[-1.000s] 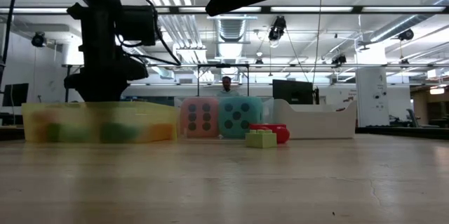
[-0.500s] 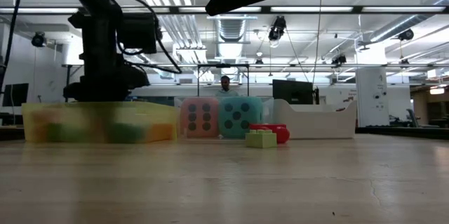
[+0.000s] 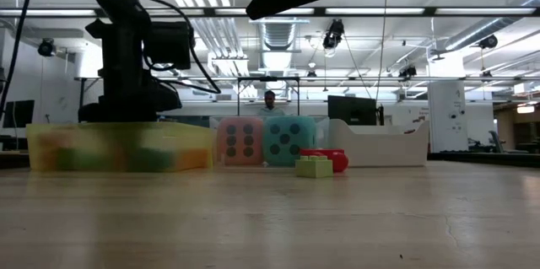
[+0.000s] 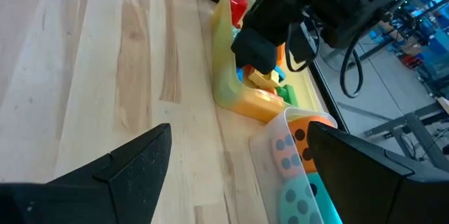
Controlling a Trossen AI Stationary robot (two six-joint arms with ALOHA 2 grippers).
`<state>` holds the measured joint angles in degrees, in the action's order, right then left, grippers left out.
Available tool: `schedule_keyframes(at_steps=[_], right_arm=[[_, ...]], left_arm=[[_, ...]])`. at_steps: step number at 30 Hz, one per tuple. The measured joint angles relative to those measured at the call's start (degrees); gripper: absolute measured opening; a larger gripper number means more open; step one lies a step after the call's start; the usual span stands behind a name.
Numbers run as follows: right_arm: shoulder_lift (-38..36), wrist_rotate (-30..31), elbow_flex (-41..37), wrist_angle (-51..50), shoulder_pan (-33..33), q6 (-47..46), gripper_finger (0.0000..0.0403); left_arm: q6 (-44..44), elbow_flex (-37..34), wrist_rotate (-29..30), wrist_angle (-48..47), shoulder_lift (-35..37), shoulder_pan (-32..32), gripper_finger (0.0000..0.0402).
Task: Pick & Place Toys
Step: Put the red game piece into the yellow bin
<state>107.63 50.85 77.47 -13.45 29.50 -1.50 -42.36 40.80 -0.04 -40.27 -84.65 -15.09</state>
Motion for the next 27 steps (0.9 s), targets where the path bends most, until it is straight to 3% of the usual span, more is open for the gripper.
schedule_keyframes(at_steps=[14,27], right_arm=[[0.0,0.0,0.0,0.0,0.01,-0.02,0.0329],[0.0,0.0,0.0,0.01,0.02,-0.01,0.0329]], left_arm=[[0.3,0.01,-1.98,-0.39,0.01,-0.02,0.0166],[0.41,0.28,-4.08,-1.98,0.05,-0.66,0.0315]])
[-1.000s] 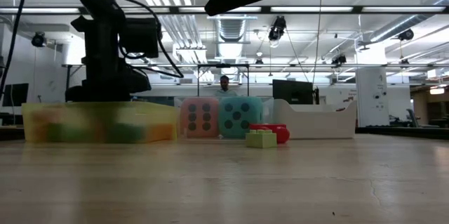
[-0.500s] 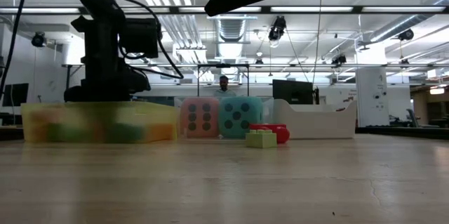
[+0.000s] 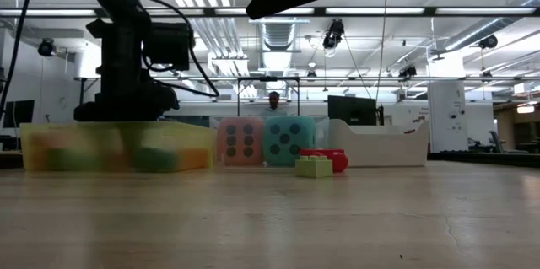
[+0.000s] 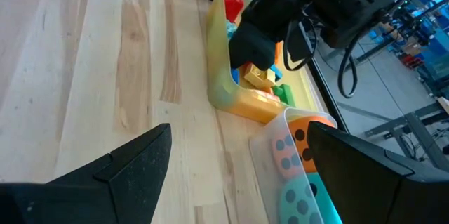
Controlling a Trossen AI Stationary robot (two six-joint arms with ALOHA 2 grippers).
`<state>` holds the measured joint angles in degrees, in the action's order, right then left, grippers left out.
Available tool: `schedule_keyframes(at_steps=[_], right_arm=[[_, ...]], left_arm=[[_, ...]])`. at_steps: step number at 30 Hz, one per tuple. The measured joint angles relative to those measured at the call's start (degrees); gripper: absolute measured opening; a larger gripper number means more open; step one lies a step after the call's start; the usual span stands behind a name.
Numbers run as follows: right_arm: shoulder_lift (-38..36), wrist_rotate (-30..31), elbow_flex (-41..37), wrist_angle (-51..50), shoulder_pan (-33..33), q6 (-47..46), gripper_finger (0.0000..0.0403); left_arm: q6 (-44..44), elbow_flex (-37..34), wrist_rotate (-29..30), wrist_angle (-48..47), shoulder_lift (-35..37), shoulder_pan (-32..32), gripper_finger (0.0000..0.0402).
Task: Pick & Place Toys
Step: Put the red game piece into the yellow bin, then put the light green game piece into the yellow bin
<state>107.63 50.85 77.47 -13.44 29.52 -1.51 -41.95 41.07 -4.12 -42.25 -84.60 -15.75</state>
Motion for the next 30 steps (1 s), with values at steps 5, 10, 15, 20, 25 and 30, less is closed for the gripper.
schedule_keyframes(at_steps=[5,10,15,20,25,30], right_arm=[[0.0,0.0,0.0,-0.02,0.0,0.01,0.0329],[0.0,0.09,0.0,-0.03,-0.02,-1.32,0.0329],[-1.16,0.01,0.0,-2.54,-0.15,-6.44,0.0329],[-2.16,-0.24,0.0,-8.16,-0.49,-12.17,0.0329],[-2.21,-1.17,0.0,-13.73,-1.8,-20.38,0.0329],[-2.25,-7.14,-0.44,-18.62,-4.12,-29.58,0.0329]], left_arm=[[0.35,0.78,0.0,-1.09,0.11,-0.04,0.0335],[1.7,2.51,0.0,-1.94,0.41,0.01,0.0336],[2.76,3.26,2.73,-2.48,4.05,0.73,0.0336],[2.75,3.21,4.67,-3.22,10.71,1.14,0.0336],[2.52,2.81,5.88,-2.64,16.94,3.01,0.0336],[-0.16,2.32,10.49,0.32,20.87,9.13,0.0336]])
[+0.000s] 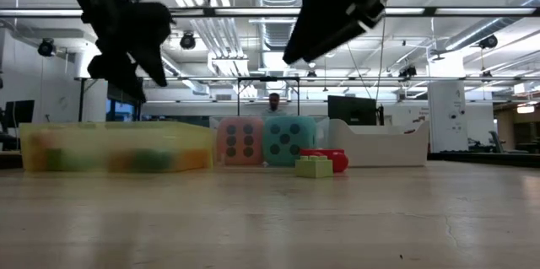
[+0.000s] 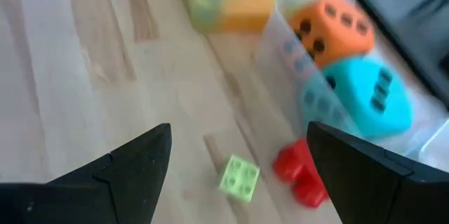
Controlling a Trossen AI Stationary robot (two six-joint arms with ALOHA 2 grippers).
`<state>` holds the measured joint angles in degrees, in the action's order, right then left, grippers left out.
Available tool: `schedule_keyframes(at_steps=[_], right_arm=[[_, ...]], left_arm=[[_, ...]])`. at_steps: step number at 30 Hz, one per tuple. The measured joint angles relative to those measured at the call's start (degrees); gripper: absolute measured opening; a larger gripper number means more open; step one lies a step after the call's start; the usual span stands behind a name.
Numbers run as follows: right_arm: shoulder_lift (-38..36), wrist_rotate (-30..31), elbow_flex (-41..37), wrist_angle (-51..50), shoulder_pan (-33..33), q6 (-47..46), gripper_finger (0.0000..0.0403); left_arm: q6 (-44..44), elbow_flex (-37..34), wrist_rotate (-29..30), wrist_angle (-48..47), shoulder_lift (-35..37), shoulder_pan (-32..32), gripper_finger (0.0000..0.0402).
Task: Pick & Place Toys
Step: Put the light green game piece into the yellow bin
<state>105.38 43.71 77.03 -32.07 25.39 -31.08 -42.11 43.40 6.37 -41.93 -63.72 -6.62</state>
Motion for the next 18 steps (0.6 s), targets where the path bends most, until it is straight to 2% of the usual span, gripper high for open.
schedule_keyframes(at_steps=[4,10,15,18], right_arm=[[0.0,-4.8,-1.64,-1.7,-1.88,-7.18,0.0329],[0.2,-11.54,-4.97,-3.91,-5.75,-18.0,0.0329],[1.59,-13.22,-6.78,-3.29,-8.21,-18.92,0.0329],[2.5,-13.33,-7.11,-1.58,-8.88,-18.4,0.0329]], left_arm=[[-1.2,-0.68,5.04,7.38,1.0,7.21,0.0336],[0.6,-1.32,8.45,18.33,0.87,17.62,0.0337],[1.23,-1.49,16.3,21.64,0.89,23.98,0.0337],[1.22,-1.55,18.12,21.85,0.87,26.13,0.0337]])
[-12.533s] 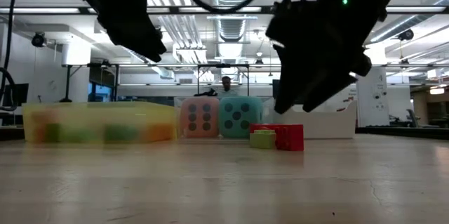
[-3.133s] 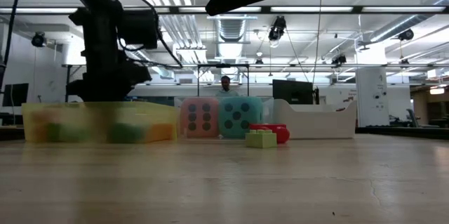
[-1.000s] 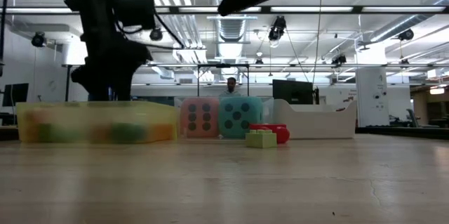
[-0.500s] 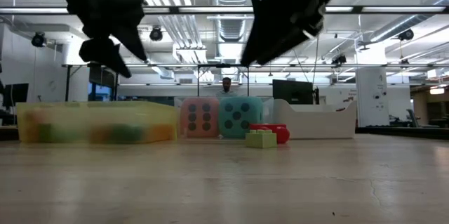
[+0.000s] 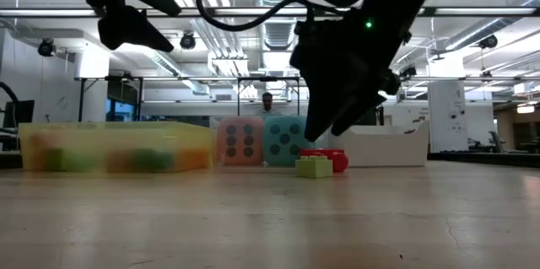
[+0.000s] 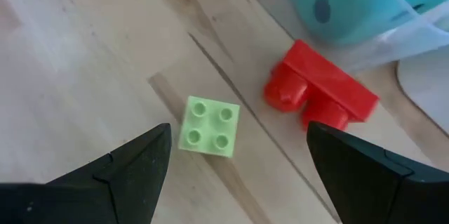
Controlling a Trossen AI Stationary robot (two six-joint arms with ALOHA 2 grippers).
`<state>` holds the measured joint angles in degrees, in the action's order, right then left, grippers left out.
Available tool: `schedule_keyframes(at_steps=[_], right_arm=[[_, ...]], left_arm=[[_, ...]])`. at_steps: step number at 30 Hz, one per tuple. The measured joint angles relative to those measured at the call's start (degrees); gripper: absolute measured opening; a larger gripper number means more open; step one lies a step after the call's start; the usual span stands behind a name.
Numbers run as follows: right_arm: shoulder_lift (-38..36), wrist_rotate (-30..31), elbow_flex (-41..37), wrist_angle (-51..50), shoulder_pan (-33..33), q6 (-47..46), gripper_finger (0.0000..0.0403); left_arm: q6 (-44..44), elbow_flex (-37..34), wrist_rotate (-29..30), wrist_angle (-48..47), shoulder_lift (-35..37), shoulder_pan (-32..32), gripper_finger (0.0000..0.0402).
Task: Pick & Place Toys
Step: Put the light green game piece into the yellow bin
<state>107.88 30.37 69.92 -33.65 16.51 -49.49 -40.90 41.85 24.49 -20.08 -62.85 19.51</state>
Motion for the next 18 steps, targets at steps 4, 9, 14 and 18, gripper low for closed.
schedule_keyframes(at_steps=[4,9,14,18], right_arm=[[-0.03,-0.69,-0.9,2.23,-1.09,0.15,0.0329],[0.08,-3.57,-2.9,4.41,-2.21,0.0,0.0329],[1.51,-3.46,-4.03,7.78,-2.38,0.22,0.0329],[3.18,-3.58,-2.59,7.67,-2.42,0.86,0.0329]], left_arm=[[0.45,0.13,0.04,0.58,0.0,0.1,0.0337],[0.49,0.02,0.42,0.66,0.0,-0.16,0.0337],[0.45,0.02,0.49,0.77,0.0,-0.2,0.0337],[0.43,0.02,0.64,1.1,-0.04,-0.22,0.0337]])
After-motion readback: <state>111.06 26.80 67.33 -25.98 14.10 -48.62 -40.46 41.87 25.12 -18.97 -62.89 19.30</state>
